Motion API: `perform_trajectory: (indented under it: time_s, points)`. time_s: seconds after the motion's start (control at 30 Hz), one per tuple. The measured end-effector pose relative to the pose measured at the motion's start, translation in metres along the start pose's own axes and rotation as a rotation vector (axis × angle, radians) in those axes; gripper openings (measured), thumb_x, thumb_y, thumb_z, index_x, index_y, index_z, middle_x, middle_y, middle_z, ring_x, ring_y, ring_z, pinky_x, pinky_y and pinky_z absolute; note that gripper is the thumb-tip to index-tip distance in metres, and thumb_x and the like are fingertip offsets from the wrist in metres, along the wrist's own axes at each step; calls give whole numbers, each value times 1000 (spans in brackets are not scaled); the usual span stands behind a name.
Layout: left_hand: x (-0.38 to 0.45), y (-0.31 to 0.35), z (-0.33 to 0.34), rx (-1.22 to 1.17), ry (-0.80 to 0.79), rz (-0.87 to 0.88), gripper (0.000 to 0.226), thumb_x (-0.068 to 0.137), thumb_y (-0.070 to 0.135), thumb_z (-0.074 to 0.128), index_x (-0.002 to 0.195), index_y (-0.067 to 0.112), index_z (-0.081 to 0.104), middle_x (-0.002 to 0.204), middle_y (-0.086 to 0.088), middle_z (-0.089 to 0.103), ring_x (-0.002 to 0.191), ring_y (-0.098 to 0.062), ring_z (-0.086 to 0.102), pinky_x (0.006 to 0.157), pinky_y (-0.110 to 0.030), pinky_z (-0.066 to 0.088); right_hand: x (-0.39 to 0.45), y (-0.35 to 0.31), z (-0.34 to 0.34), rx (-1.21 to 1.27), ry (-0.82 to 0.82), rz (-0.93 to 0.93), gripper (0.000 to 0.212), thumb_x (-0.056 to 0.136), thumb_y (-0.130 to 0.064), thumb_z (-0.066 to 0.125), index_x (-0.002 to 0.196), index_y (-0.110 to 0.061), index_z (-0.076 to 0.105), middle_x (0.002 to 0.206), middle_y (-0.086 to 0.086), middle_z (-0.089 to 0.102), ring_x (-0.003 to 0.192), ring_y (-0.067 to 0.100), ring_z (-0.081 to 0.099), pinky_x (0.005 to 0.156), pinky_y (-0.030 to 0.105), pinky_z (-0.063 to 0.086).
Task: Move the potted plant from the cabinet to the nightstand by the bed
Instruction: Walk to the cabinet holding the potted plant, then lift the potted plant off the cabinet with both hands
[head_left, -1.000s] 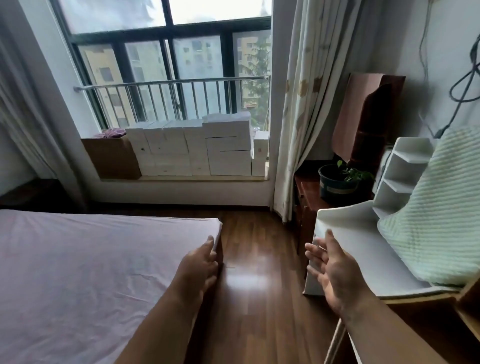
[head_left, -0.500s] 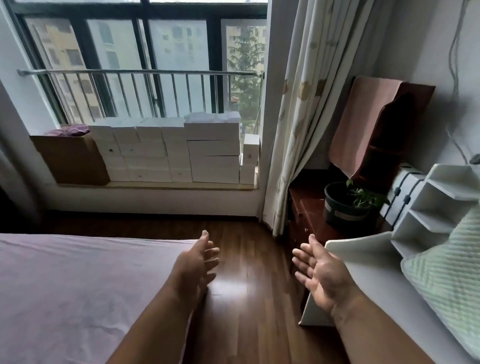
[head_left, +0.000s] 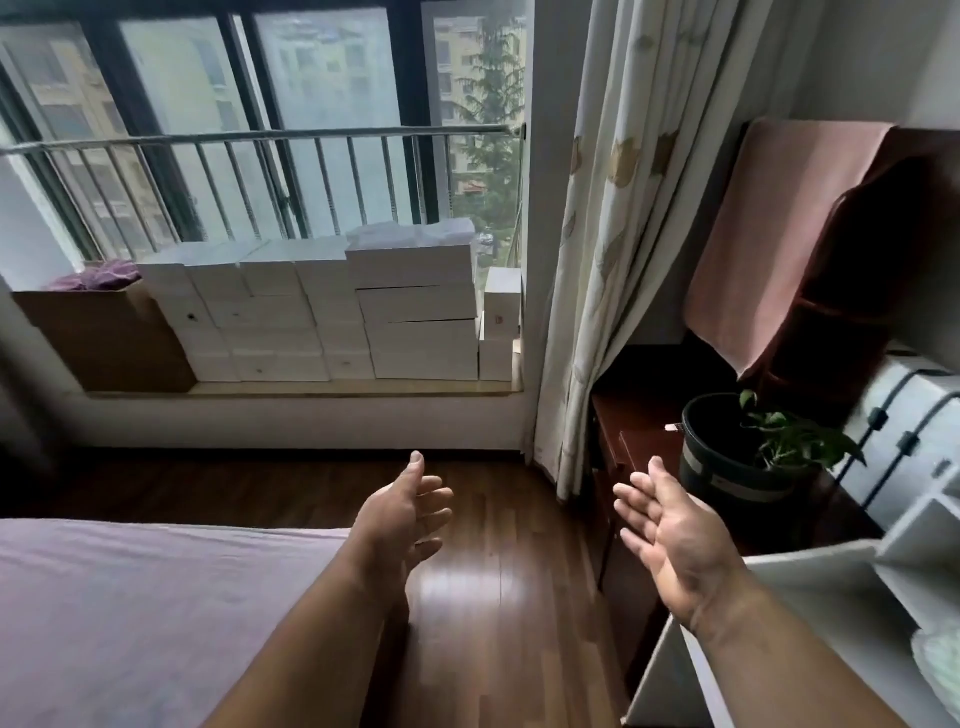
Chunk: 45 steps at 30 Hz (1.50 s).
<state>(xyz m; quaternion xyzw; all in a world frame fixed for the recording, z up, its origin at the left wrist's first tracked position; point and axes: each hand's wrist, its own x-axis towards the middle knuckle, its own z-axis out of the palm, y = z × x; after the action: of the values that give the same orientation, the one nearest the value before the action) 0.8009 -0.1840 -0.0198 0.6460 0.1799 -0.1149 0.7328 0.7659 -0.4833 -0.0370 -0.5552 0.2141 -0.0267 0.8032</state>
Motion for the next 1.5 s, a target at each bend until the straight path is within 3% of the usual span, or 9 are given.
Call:
perform_trajectory:
  time_s: [0.13, 0.27, 0.43, 0.77, 0.9, 1.03, 1.3, 1.43, 1.5]
  points:
    - [59, 29, 29, -29, 59, 21, 62, 99, 68, 54, 123, 14, 72, 127, -11, 80, 116, -32, 74, 89, -45, 54, 84, -26, 13, 17, -22, 12, 71, 108, -53, 60, 157, -2, 54, 148, 19, 69, 144, 34, 61, 124, 55, 41]
    - [109, 58, 53, -107, 106, 67, 68, 100, 68, 51, 142, 16, 62, 139, -3, 71, 128, -24, 65, 107, -47, 48, 150, -57, 34, 6, -59, -15, 70, 108, -54, 60, 155, -3, 55, 137, 12, 73, 142, 31, 62, 127, 56, 39]
    - [166, 83, 70, -125, 76, 92, 76, 98, 71, 51, 151, 16, 56, 145, -3, 65, 136, -27, 59, 112, -50, 45, 205, -79, 50, 34, -66, -29, 70, 109, -54, 58, 156, -3, 54, 135, 10, 73, 141, 30, 62, 124, 51, 41]
    - [326, 112, 111, -1, -64, 42, 63, 87, 73, 62, 126, 24, 71, 133, 0, 75, 128, -22, 67, 104, -48, 52, 289, -104, 57, 36, 97, -67, 74, 111, -54, 54, 165, -3, 47, 159, 18, 62, 150, 30, 57, 124, 47, 40]
    - [388, 120, 164, 169, -314, 42, 90, 86, 81, 58, 149, 16, 58, 148, -5, 66, 139, -29, 59, 118, -56, 43, 303, -117, 30, 86, 293, -125, 72, 112, -53, 52, 165, -5, 47, 161, 18, 61, 152, 29, 56, 129, 48, 39]
    - [424, 123, 231, 148, -499, -53, 69, 104, 60, 50, 152, 11, 55, 151, -8, 63, 139, -30, 58, 121, -55, 39, 298, -116, -2, 167, 505, -172, 68, 114, -52, 48, 163, -5, 50, 159, 16, 64, 146, 28, 61, 128, 48, 40]
    - [404, 82, 363, 353, -759, -149, 67, 109, 52, 45, 158, 6, 47, 158, -12, 57, 145, -31, 53, 120, -52, 40, 245, -85, -87, 320, 922, -218, 63, 113, -49, 53, 158, -6, 56, 152, 15, 69, 141, 27, 64, 125, 49, 45]
    - [389, 51, 414, 426, -854, -194, 63, 106, 56, 49, 150, 11, 55, 138, -2, 66, 121, -22, 62, 114, -48, 45, 233, -67, -124, 394, 1053, -194, 64, 114, -47, 51, 160, -3, 52, 156, 18, 65, 145, 31, 61, 126, 50, 43]
    - [385, 35, 436, 448, -893, -192, 57, 105, 55, 52, 144, 15, 59, 136, -2, 66, 123, -22, 62, 117, -52, 45, 233, -57, -142, 420, 1089, -168, 64, 115, -46, 51, 161, -2, 51, 157, 19, 63, 146, 32, 60, 126, 50, 44]
